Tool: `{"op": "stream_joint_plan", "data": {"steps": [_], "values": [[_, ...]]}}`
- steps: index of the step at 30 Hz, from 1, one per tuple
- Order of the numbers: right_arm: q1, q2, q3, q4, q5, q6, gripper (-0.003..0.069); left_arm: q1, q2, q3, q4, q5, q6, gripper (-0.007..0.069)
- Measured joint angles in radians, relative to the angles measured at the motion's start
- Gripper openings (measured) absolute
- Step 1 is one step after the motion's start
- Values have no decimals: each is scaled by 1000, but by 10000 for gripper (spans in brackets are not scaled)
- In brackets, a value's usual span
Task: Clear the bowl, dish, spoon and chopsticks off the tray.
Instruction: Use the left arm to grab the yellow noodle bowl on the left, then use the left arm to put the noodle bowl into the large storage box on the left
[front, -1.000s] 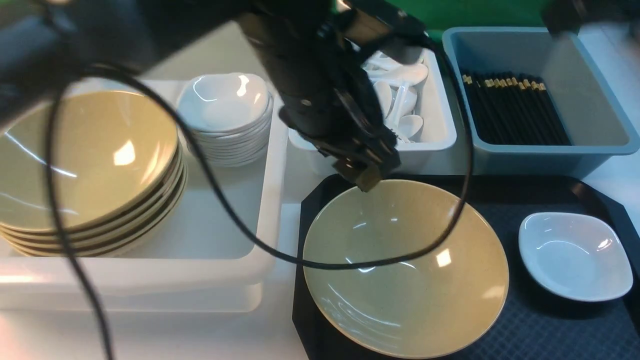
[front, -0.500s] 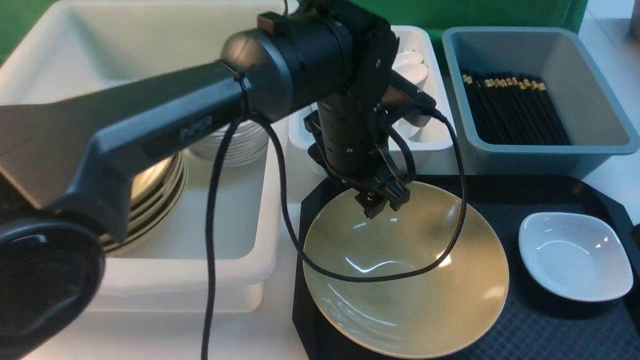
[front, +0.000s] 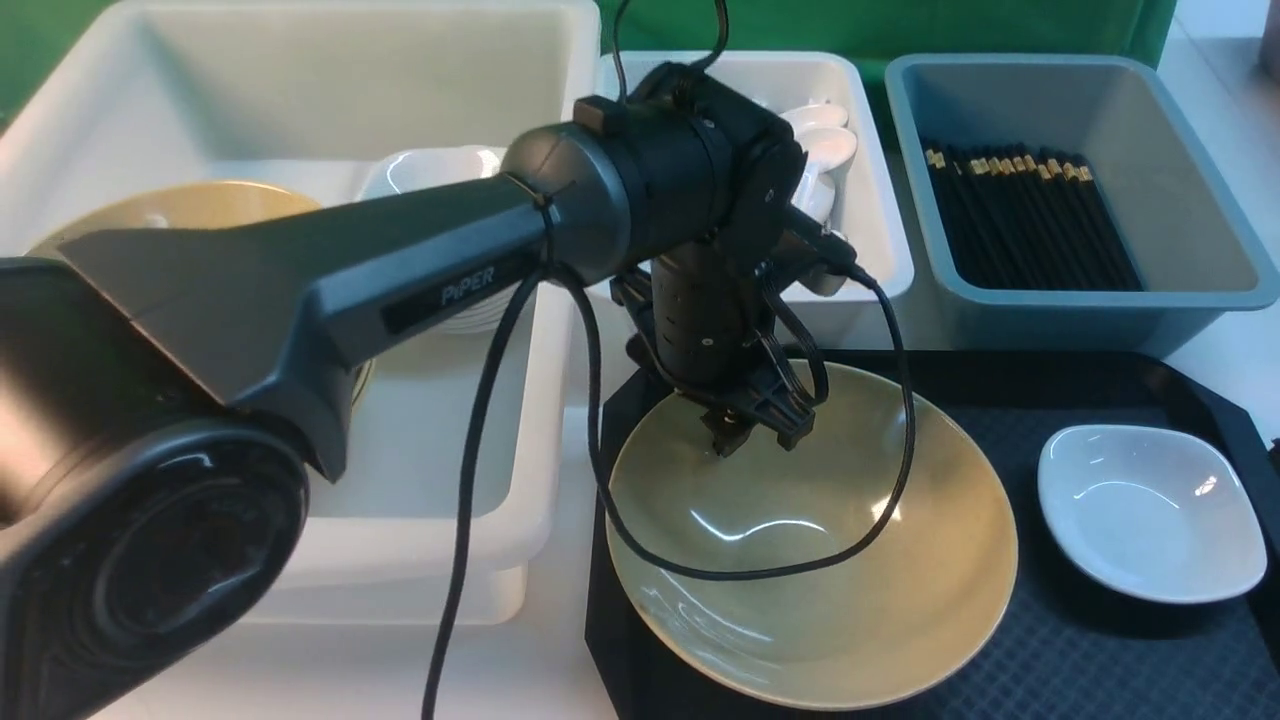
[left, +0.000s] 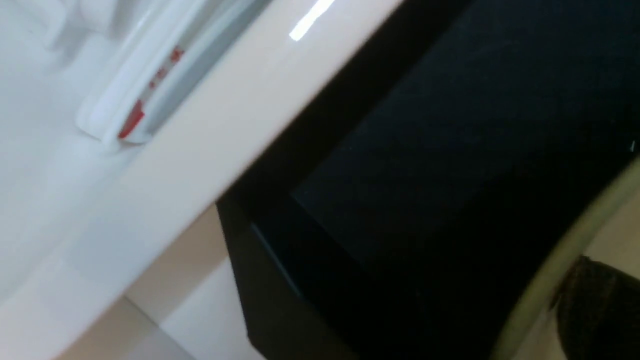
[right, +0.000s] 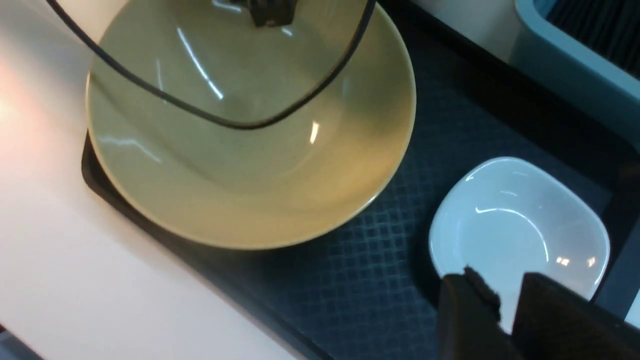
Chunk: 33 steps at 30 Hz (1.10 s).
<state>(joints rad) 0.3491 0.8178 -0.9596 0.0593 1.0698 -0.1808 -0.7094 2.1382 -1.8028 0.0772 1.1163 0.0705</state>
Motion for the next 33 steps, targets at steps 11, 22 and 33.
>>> {"op": "stream_joint_plan", "data": {"steps": [11,22,33], "values": [[0,0,0,0,-18,0,181,0,-105,-7,-120,52,36,30],[27,163,-204,375,-36,-244,87,267,-633,14,-182,111,24,4],[330,371,-435,414,-93,-340,34,1091,-1017,427,-325,63,34,3]]}}
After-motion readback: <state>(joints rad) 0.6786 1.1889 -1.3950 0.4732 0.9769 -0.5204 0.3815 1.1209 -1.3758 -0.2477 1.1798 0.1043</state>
